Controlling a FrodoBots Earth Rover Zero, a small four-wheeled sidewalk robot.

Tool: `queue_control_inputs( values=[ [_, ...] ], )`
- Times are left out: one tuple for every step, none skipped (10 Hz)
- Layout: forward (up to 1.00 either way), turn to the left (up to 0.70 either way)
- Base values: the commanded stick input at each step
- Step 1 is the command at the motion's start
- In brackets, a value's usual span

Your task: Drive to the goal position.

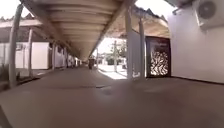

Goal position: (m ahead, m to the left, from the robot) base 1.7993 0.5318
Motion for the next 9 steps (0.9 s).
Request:
queue_control_inputs(
  values=[
    [0.7, 0.0],
    [0.7, 0.0],
    [0.7, 0.0],
    [0.7, 0.0],
    [0.7, 0.0],
    [0.7, 0.0],
    [0.7, 0.0],
    [0.7, 0.35],
    [0.7, 0.35]
  ],
)
